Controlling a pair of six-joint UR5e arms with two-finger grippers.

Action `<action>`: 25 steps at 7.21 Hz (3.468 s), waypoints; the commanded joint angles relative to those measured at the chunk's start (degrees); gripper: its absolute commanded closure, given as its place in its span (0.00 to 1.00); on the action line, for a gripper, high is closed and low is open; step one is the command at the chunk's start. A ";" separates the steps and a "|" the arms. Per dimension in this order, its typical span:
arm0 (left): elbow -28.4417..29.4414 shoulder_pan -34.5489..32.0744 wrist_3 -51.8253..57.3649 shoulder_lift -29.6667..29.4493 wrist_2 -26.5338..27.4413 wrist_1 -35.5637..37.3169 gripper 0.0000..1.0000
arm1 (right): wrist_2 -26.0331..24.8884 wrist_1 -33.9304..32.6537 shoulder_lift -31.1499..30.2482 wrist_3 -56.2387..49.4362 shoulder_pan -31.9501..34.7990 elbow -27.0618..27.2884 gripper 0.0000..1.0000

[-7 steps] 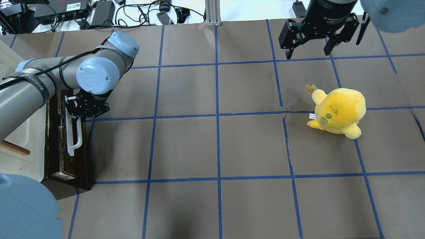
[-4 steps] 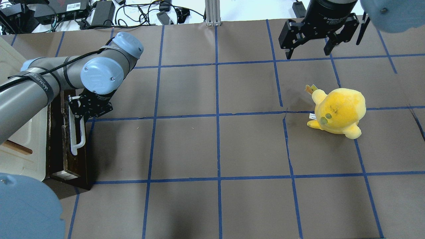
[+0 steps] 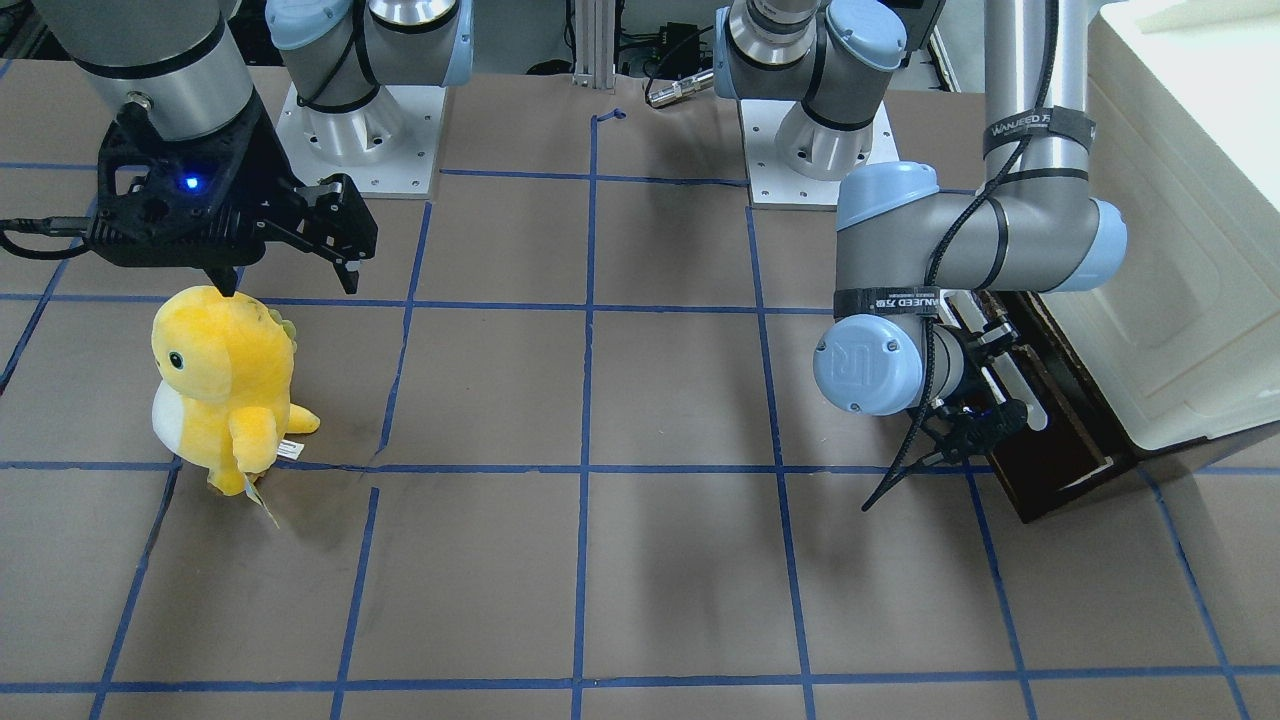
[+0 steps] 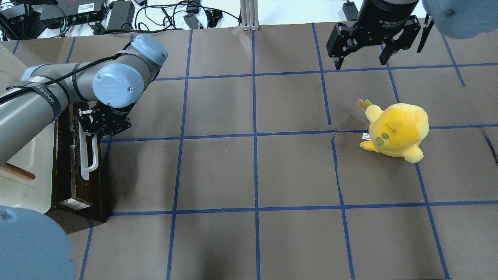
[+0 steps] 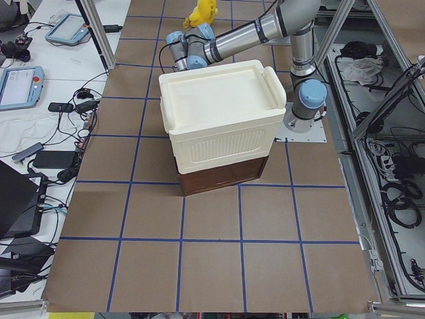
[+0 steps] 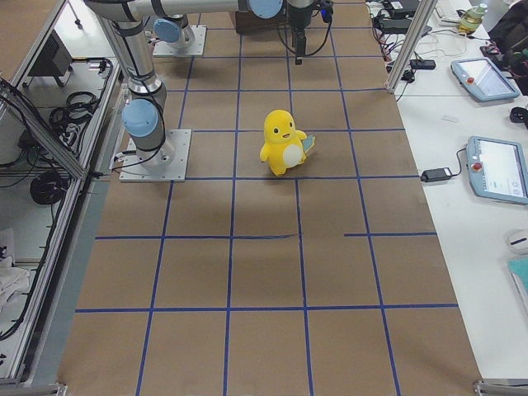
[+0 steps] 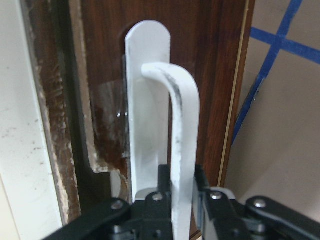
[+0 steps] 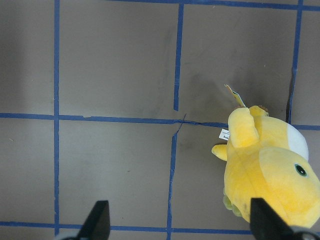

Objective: Pull drawer sideways
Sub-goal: 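Pull the handle with the left gripper, sliding the drawer out, then keep pulling the drawer outward with the left gripper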

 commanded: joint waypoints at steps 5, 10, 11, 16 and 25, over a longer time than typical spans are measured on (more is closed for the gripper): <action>0.56 -0.95 -0.73 -0.52 -0.44 -0.61 0.86 | 0.05 0.00 0.00 0.00 0.00 0.00 0.00; 0.74 -1.14 -1.35 -0.44 -0.18 -0.88 0.86 | 0.05 0.00 0.00 0.00 0.00 0.00 0.00; 0.73 -1.14 -1.26 -0.44 0.17 -1.40 0.86 | 0.05 0.00 0.00 0.00 0.00 0.00 0.00; -0.05 -1.13 -0.64 0.18 0.44 -2.10 0.86 | 0.05 0.00 0.00 -0.09 0.00 0.00 0.00; 0.29 -1.40 -2.05 -0.61 1.40 -4.04 0.85 | 0.05 0.00 0.00 0.00 0.00 0.00 0.00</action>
